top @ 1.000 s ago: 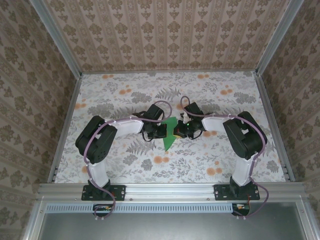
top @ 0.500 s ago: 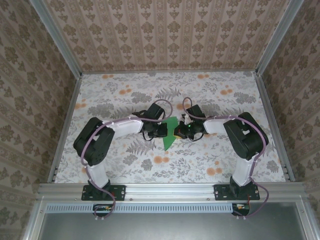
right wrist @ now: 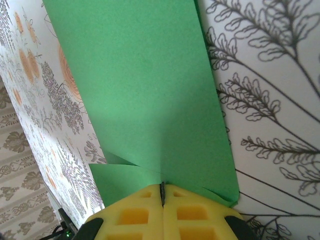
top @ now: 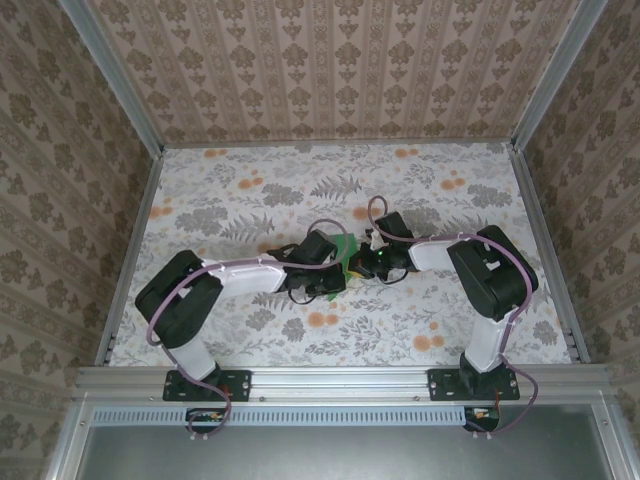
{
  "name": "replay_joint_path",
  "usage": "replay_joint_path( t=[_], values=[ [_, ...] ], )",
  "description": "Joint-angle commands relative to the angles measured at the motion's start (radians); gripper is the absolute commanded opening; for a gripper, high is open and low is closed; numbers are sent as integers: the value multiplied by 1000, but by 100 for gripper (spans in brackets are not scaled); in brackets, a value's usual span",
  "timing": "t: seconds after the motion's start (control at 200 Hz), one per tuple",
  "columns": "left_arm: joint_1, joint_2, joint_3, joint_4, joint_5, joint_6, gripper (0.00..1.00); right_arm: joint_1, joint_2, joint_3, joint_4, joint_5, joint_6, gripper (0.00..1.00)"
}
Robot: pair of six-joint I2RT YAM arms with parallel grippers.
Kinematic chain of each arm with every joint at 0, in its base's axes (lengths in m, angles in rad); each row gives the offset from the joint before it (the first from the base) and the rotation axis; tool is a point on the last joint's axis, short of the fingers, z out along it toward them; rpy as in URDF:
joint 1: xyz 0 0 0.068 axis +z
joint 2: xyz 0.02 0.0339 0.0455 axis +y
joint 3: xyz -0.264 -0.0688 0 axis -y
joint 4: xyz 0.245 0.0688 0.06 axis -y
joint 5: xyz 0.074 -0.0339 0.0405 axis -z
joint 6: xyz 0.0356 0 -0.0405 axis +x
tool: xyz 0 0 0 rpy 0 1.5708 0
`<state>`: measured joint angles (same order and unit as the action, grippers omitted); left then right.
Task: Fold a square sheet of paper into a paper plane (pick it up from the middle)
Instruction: Third fold the triangle at the center of the table.
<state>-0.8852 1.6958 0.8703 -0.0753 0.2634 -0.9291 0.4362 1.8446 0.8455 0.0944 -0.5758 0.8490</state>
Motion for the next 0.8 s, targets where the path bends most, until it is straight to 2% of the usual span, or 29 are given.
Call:
replay_joint_path(
  t=[0.0,0.32,0.51,0.795],
  values=[
    [-8,11,-30,50,-7,-69,7,-6,60,-52,-120,113,19,4],
    [-9,-7,-44,78,11,-82,7,-7,64,-58,-122,113,16,4],
    [-5,-36,-59,75,-34,-58,7,-7,65,-57,-124,112,15,4],
    [-9,-1,-114,121,-7,-110,5,-7,70,-62,-123,110,17,4]
  ],
)
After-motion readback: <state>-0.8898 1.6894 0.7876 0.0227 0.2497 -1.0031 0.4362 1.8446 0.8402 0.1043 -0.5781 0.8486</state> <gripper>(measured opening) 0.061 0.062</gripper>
